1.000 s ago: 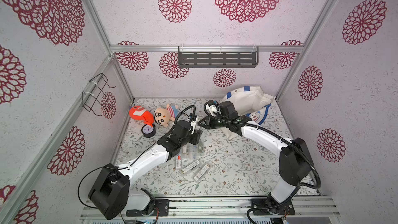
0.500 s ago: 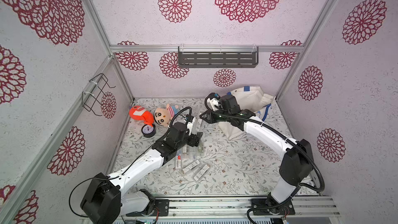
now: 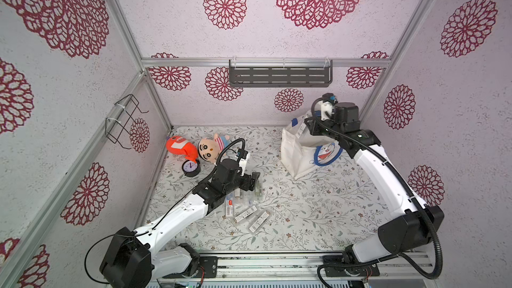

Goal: Put the compass set into the canvas bag
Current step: Place the compass set in the canvas bag.

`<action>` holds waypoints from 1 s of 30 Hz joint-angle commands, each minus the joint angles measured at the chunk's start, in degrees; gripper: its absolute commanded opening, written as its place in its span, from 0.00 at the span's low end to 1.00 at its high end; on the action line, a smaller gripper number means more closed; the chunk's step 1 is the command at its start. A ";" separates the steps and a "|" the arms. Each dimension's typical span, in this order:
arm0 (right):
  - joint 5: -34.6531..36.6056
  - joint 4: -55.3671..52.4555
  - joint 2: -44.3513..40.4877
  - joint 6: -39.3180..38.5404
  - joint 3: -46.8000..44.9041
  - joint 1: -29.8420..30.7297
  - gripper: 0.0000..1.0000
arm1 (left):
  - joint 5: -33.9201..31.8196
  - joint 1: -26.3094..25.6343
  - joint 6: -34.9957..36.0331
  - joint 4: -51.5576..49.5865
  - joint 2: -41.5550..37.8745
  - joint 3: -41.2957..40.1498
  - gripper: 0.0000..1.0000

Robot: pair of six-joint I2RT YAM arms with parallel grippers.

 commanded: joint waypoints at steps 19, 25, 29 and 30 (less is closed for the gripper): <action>7.14 -3.49 16.97 -3.83 1.99 -4.11 0.00 | -0.65 0.28 -0.38 -3.91 -1.31 -1.28 0.86; 7.15 -4.12 23.08 -4.50 3.97 -4.11 0.00 | -0.72 0.22 -0.95 -4.39 -0.52 -1.44 0.86; 6.65 -6.33 24.56 -3.94 5.28 -4.11 0.00 | -1.38 0.19 -1.56 -5.36 -0.49 -1.34 0.86; 6.84 -7.02 24.33 -3.85 5.50 -4.11 0.01 | -1.80 0.21 -1.24 -5.40 -0.44 -1.43 0.86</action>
